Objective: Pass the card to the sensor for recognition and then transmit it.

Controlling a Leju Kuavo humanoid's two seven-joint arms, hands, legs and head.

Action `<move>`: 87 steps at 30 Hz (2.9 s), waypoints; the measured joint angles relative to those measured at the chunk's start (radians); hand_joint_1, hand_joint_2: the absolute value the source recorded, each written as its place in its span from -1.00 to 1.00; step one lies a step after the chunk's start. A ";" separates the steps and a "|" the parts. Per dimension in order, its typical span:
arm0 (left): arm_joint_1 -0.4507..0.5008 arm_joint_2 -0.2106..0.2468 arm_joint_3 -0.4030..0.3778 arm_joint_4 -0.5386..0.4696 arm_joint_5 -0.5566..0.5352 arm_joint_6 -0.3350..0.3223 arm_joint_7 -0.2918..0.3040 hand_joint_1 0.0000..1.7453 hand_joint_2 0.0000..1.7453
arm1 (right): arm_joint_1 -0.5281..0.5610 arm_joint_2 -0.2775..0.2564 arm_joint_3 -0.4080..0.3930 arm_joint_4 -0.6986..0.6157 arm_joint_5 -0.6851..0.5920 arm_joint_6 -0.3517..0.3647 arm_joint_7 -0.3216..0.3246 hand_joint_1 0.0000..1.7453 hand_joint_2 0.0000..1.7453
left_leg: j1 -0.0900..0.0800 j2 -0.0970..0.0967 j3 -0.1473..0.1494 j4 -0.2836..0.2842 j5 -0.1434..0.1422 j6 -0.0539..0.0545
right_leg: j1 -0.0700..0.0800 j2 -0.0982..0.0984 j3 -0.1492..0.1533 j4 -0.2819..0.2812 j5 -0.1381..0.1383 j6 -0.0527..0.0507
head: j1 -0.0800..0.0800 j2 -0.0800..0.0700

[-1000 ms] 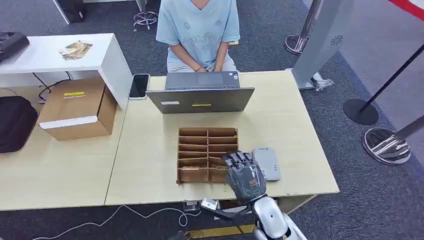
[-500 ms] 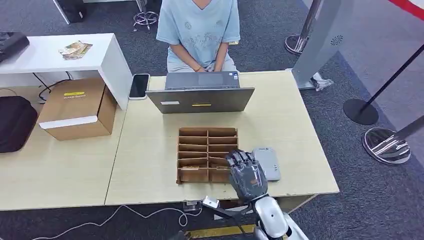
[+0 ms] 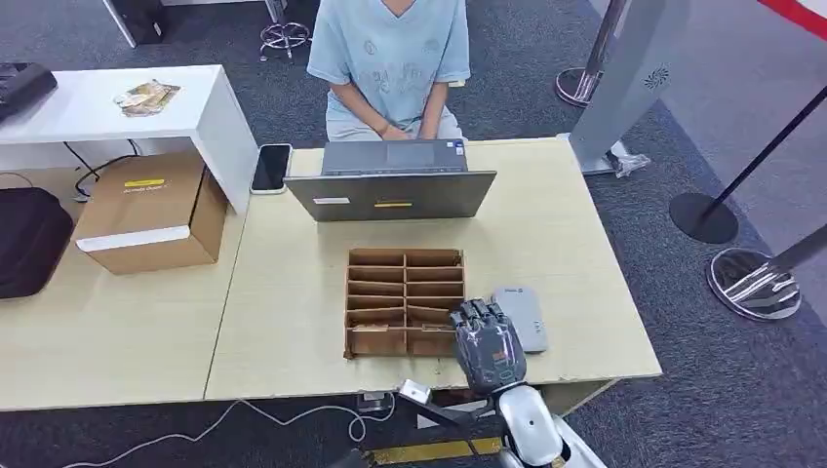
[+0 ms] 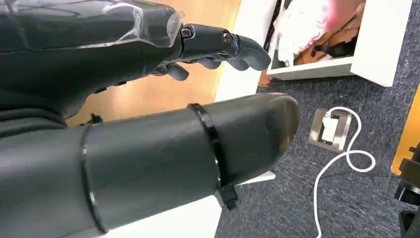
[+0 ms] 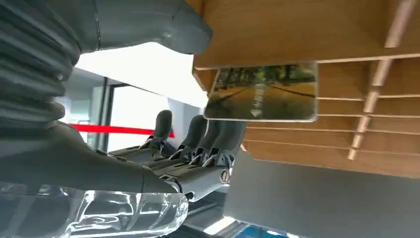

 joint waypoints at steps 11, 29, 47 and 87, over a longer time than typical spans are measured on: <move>-0.003 -0.001 -0.014 -0.003 0.000 0.000 -0.019 -1.00 -1.00 | -0.044 -0.052 0.092 0.013 0.000 0.018 0.092 0.94 1.00 | 0.000 0.000 0.000 0.000 0.000 0.000 | 0.000 0.000 0.000 0.000 0.000 0.000 | 0.000 0.000; -0.007 -0.002 -0.030 -0.003 0.000 0.000 -0.021 -1.00 -1.00 | -0.048 -0.062 0.105 0.017 0.000 -0.025 0.074 1.00 1.00 | 0.000 0.000 0.000 0.000 0.000 0.000 | 0.000 0.000 0.000 0.000 0.000 0.000 | 0.000 0.000; -0.007 -0.002 -0.032 -0.003 0.000 0.000 -0.021 -1.00 -1.00 | -0.017 -0.050 0.032 0.016 0.000 -0.117 -0.007 1.00 1.00 | 0.000 0.000 0.000 0.000 0.000 0.000 | 0.000 0.000 0.000 0.000 0.000 0.000 | 0.000 0.000; -0.008 -0.003 -0.034 -0.003 0.000 0.000 -0.021 -1.00 -1.00 | -0.008 -0.013 -0.010 0.023 0.000 -0.116 -0.069 -0.54 1.00 | 0.000 0.000 0.000 0.000 0.000 0.000 | 0.000 0.000 0.000 0.000 0.000 0.000 | 0.000 0.000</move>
